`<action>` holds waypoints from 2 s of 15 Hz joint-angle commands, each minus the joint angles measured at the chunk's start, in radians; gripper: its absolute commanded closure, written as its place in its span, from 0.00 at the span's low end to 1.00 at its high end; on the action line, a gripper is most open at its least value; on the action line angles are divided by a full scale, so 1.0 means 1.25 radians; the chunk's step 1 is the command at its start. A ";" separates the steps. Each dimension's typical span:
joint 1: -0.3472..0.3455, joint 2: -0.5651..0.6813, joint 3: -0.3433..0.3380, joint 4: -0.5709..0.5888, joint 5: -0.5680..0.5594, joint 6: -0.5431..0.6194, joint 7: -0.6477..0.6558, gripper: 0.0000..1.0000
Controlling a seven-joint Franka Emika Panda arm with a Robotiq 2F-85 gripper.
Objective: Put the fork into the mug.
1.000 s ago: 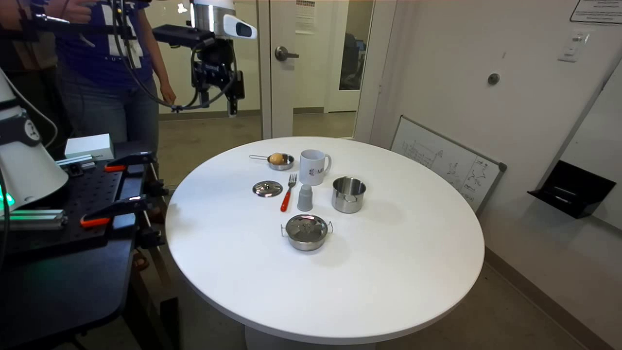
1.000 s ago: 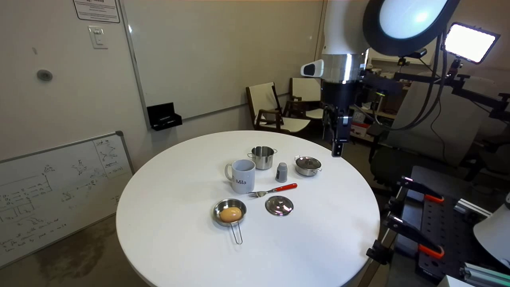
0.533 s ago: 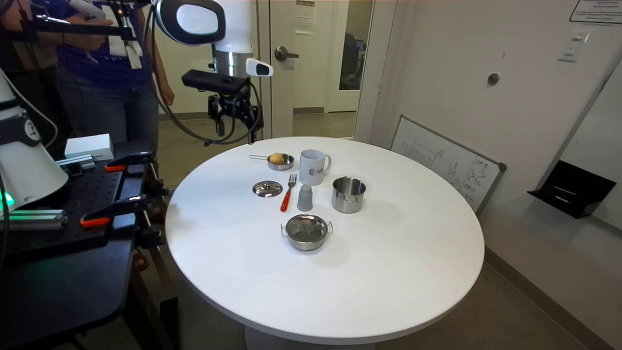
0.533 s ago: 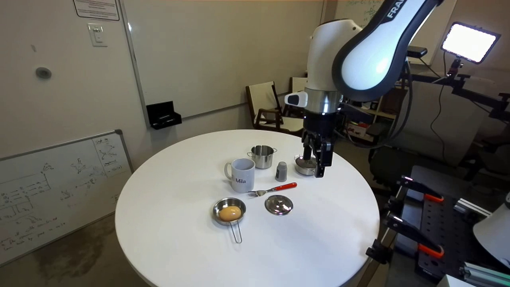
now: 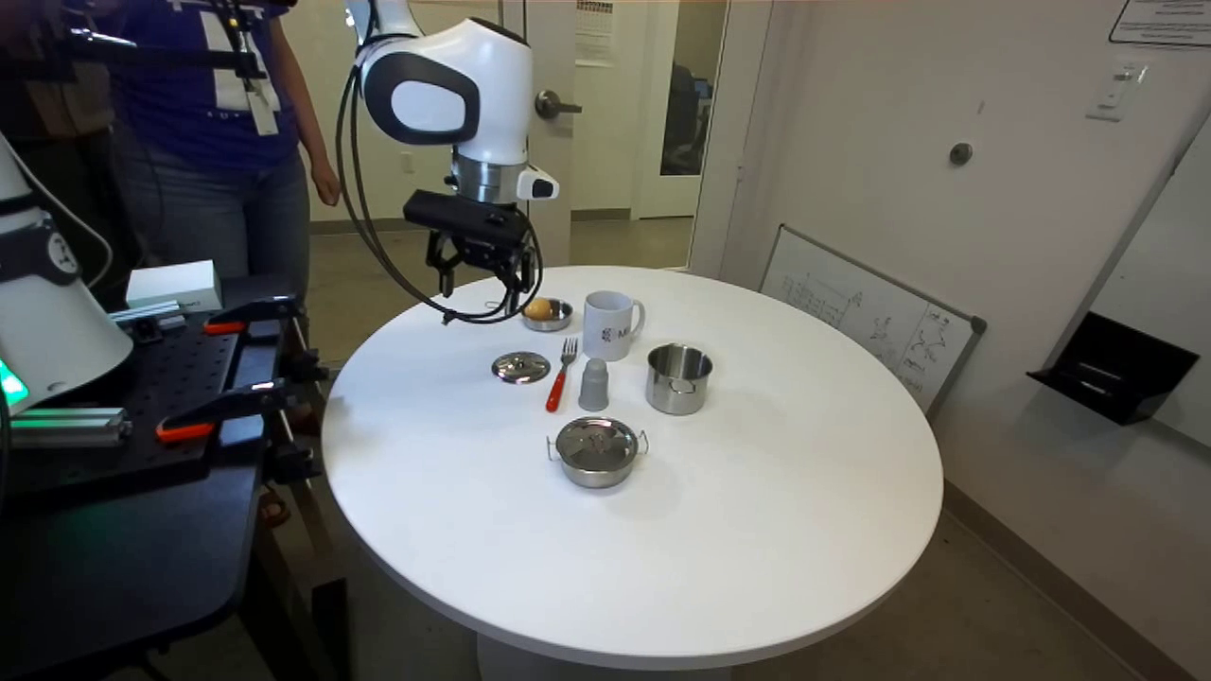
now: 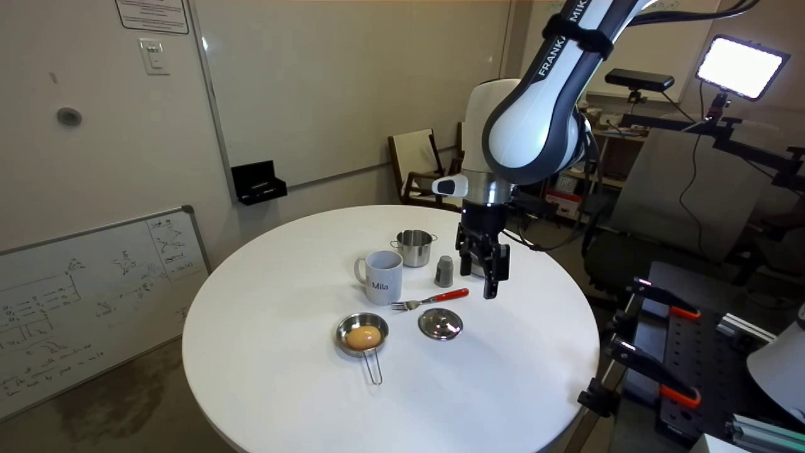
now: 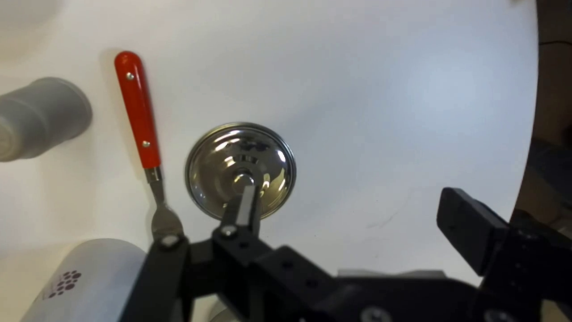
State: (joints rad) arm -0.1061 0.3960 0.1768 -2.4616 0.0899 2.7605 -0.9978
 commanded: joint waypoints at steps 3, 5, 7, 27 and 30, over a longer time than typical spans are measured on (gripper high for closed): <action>0.021 0.011 -0.019 0.000 -0.047 0.039 0.050 0.00; 0.023 0.043 -0.031 0.011 -0.076 0.093 0.065 0.00; 0.036 0.073 -0.061 0.020 -0.126 0.150 0.098 0.00; 0.042 0.286 -0.162 0.172 -0.335 0.261 0.194 0.00; 0.039 0.305 -0.168 0.185 -0.339 0.258 0.194 0.00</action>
State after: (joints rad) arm -0.0508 0.7386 -0.0241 -2.2692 -0.2924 3.0865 -0.7822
